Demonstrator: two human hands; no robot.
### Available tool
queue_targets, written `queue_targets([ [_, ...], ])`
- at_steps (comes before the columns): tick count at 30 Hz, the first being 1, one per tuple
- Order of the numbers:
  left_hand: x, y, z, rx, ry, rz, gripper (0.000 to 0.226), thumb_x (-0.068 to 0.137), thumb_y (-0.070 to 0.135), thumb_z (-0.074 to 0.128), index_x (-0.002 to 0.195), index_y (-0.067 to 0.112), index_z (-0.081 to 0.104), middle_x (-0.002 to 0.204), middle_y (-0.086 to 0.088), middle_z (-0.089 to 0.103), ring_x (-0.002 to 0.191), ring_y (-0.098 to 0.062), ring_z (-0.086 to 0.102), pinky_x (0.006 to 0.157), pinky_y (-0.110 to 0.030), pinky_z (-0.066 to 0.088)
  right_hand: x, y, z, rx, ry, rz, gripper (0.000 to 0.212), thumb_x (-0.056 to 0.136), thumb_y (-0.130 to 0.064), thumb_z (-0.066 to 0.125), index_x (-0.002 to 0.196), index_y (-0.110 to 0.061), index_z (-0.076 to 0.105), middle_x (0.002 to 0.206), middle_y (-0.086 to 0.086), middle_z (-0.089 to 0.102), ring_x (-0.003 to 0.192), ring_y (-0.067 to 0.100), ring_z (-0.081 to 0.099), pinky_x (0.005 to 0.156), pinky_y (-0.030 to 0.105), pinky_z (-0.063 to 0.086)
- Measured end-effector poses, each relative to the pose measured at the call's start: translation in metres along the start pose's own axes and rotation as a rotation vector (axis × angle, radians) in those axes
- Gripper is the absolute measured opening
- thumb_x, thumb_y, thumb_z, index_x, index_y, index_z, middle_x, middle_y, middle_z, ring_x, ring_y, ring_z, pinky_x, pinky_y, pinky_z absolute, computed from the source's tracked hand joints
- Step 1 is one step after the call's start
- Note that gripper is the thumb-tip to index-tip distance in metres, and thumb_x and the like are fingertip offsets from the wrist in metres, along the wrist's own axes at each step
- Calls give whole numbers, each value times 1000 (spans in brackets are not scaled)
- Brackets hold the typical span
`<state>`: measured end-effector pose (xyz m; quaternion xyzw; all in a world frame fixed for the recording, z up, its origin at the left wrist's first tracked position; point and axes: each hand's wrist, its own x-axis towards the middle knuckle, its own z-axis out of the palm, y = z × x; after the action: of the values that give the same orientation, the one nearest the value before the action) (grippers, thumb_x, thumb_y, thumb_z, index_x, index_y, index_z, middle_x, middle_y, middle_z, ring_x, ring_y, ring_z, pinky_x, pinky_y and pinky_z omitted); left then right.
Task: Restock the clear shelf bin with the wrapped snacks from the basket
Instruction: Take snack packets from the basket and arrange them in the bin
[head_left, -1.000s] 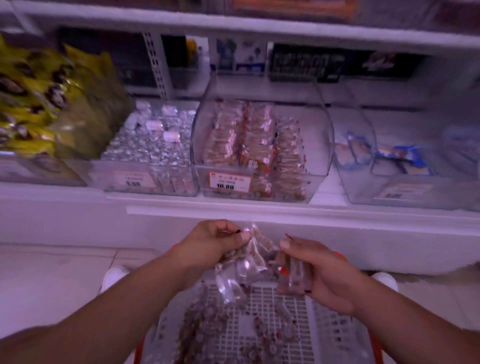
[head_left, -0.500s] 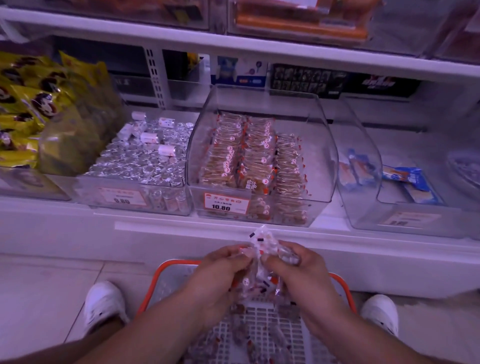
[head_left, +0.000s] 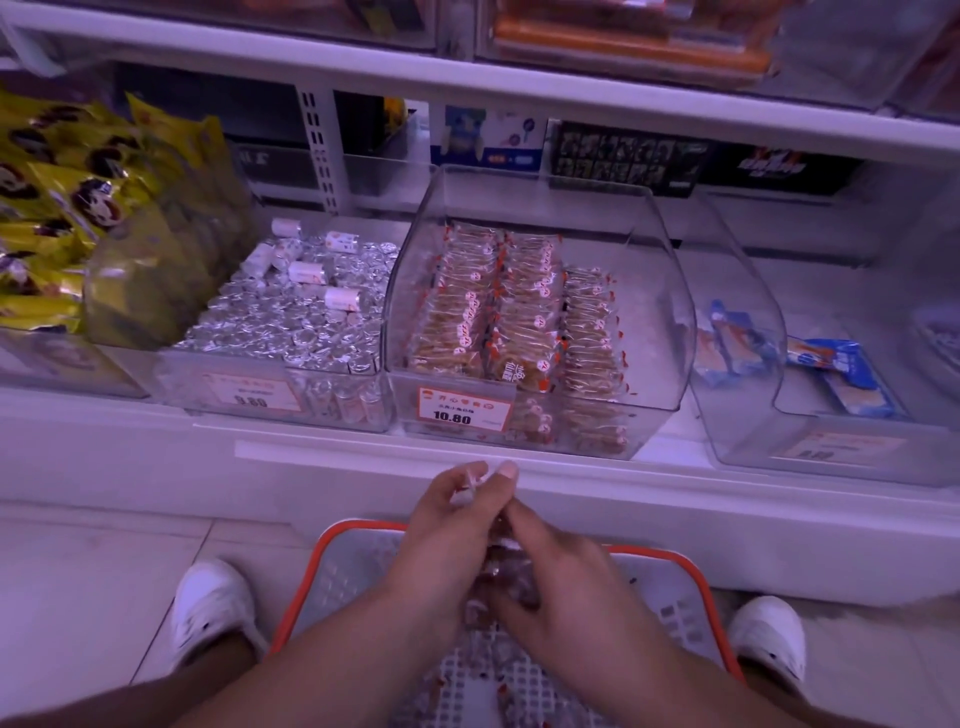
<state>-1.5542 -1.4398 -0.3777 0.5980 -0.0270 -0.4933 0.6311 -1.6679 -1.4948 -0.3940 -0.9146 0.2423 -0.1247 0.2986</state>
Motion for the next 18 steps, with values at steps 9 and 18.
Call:
queue_targets([
  [9,10,13,-21,-174,-53,-2,28,94,5,59,119,16,65,98,-12,75,78,-28,73,59,-41,59,3,8,-28,514,159,226,29,83,-26,77,96,-45,59,82,1,76,51,16,58,50,31,47],
  [18,4,11,-17,-64,-211,-135,25,93,15,61,117,18,67,98,-16,74,72,-31,72,56,-38,57,13,3,-37,662,444,116,20,73,-20,82,90,-31,80,91,-12,77,89,2,71,74,16,55],
])
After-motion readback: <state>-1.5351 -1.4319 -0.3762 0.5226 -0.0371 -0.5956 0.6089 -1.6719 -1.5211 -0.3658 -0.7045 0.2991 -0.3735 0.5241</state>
